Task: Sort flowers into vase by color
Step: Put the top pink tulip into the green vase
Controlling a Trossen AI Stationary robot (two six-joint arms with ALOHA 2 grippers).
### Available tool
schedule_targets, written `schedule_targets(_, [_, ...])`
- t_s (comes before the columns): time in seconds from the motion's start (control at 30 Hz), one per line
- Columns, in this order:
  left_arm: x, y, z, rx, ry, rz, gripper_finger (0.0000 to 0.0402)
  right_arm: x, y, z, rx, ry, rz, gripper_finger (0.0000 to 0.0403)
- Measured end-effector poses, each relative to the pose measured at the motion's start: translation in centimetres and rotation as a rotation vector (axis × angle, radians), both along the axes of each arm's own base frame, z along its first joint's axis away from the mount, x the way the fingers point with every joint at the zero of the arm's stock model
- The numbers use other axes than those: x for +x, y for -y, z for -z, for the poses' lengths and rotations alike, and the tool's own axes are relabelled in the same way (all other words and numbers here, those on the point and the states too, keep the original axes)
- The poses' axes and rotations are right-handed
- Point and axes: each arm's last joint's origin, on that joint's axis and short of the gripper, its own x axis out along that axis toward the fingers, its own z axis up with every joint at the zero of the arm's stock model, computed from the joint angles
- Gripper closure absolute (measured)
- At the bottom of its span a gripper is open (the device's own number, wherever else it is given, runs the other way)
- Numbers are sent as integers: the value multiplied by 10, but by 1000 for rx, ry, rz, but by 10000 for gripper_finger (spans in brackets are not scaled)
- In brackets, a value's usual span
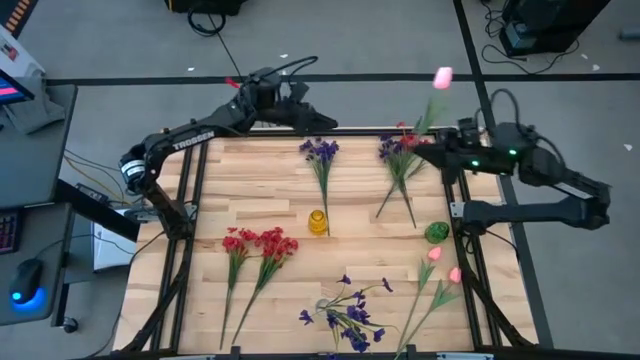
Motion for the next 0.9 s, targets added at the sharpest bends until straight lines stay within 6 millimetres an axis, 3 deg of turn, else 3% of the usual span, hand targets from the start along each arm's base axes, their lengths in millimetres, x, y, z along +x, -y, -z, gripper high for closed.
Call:
schedule_targets(0.1, [-10,-6,9,23,-127,-110,183,-13,-5,0,11,13,16,395])
schedule_targets(0.3, [-18,-7,22,16,-268,-113,183,-27,-13,1,41,19,-26,395])
schedule_targets(0.5, [-18,-5,23,33,-288,-113,183,-34,-21,0,39,42,-121,395])
schedule_targets(0.9, [-33,-3,11,82,-306,-204,184,-75,-25,13,34,-18,-158,395])
